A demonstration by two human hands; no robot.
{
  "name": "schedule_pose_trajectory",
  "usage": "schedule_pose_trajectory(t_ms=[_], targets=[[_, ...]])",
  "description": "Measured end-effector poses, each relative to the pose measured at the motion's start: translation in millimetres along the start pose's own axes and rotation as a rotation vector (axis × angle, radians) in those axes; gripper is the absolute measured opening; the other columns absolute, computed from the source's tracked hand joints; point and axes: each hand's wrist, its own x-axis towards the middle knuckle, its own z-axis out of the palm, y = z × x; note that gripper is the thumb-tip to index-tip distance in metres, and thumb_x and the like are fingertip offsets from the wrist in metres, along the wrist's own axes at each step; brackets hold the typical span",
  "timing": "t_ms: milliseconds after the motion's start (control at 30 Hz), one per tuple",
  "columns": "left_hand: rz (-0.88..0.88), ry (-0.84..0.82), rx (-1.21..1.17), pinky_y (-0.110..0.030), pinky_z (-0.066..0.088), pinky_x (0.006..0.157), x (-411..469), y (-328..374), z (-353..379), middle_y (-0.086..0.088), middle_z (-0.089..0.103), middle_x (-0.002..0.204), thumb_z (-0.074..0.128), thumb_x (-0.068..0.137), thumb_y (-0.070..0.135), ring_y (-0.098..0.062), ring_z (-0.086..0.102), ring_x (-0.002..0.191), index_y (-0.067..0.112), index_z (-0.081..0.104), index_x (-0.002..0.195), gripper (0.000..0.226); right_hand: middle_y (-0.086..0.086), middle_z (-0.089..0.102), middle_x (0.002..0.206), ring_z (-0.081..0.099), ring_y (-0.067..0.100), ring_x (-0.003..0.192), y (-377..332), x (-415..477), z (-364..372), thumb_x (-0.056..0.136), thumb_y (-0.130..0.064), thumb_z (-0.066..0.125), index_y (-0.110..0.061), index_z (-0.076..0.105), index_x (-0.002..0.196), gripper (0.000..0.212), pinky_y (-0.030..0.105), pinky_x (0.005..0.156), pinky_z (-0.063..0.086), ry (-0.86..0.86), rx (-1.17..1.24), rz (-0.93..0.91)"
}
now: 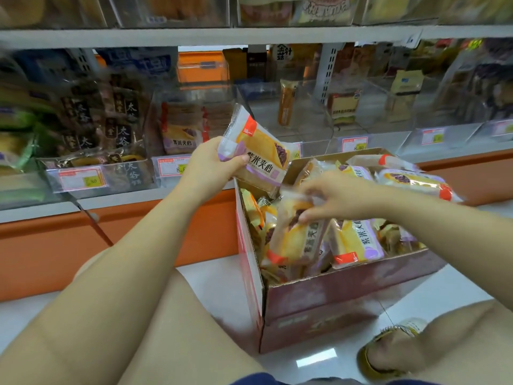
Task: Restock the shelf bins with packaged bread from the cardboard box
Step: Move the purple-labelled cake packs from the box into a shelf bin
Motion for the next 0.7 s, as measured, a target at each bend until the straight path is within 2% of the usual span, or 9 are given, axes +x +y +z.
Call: schedule_pose_trajectory(t_ms=[67,167,267,367,467,600,633,700], targets=[[-0.006,0.002,-0.026,-0.044,0.057,0.082,0.8,-0.6,0.1,-0.005,0.07,0.099,0.065,0.089,0.025,-0.021,0.068,0.09,0.016,0.063,0.102,0.016,-0.012,0.058,0.063,0.051,-0.006,0.06,12.0,-12.0,-22.8,0.08,-0.033,0.073,-0.026,0.057,0.073,0.018,0.012,0.054,0.036,0.164,0.155,0.079],[-0.053,-0.008,-0.129,-0.045,0.057,0.083,2.1,0.9,4.8,-0.005,0.071,0.1,0.065,0.088,0.031,-0.021,0.068,0.092,0.022,0.064,0.097,0.013,0.0,0.068,0.085,0.061,0.009,0.076,35.9,-24.1,-45.3,0.081,-0.026,0.072,-0.018,0.065,0.093,0.016,0.027,0.069,0.048,0.403,0.431,0.153],[-0.172,-0.043,-0.349,-0.042,0.058,0.081,1.4,8.1,20.9,-0.008,0.072,0.096,0.063,0.09,0.029,-0.022,0.069,0.086,0.02,0.064,0.094,0.009,-0.002,0.072,0.083,0.068,0.012,0.075,40.5,-27.5,-48.0,0.083,-0.017,0.067,-0.02,0.062,0.096,0.014,0.026,0.062,0.054,0.523,0.903,0.14],[-0.312,-0.164,-0.598,-0.032,0.059,0.068,-4.0,21.4,40.7,-0.007,0.07,0.085,0.058,0.094,0.024,-0.017,0.068,0.074,0.017,0.063,0.096,0.009,-0.002,0.073,0.079,0.071,0.014,0.075,32.0,-21.8,-38.3,0.087,-0.013,0.062,-0.016,0.06,0.096,0.01,0.026,0.06,0.056,0.612,1.149,0.19],[-0.34,-0.284,-0.685,-0.029,0.057,0.066,-6.5,30.9,50.8,-0.007,0.072,0.088,0.057,0.095,0.024,-0.017,0.069,0.075,0.016,0.063,0.107,0.016,-0.001,0.073,0.076,0.071,0.013,0.072,22.1,-16.0,-24.9,0.089,-0.012,0.061,-0.014,0.058,0.092,0.004,0.026,0.054,0.055,0.655,1.274,0.245],[-0.326,-0.33,-0.693,-0.031,0.058,0.074,-7.9,37.5,51.1,-0.014,0.07,0.108,0.052,0.096,0.019,-0.022,0.066,0.091,0.01,0.059,0.124,0.03,0.008,0.073,0.091,0.072,0.022,0.083,18.2,-14.3,-22.6,0.088,-0.015,0.063,-0.013,0.058,0.1,0.014,0.032,0.059,0.057,0.677,1.347,0.274],[-0.315,-0.35,-0.705,-0.033,0.058,0.076,-9.0,39.2,48.8,-0.014,0.069,0.111,0.052,0.096,0.023,-0.022,0.066,0.093,0.01,0.059,0.126,0.034,0.008,0.073,0.092,0.072,0.021,0.083,17.6,-14.8,-24.0,0.088,-0.015,0.063,-0.012,0.057,0.103,0.016,0.031,0.059,0.057,0.686,1.342,0.279],[-0.275,-0.419,-0.723,-0.038,0.056,0.085,-10.5,42.2,43.6,-0.013,0.068,0.116,0.051,0.093,0.043,-0.026,0.065,0.101,0.013,0.058,0.128,0.047,0.006,0.073,0.09,0.072,0.018,0.081,16.3,-15.5,-25.0,0.089,-0.016,0.063,-0.013,0.058,0.103,0.015,0.03,0.058,0.057,0.716,1.314,0.277]])
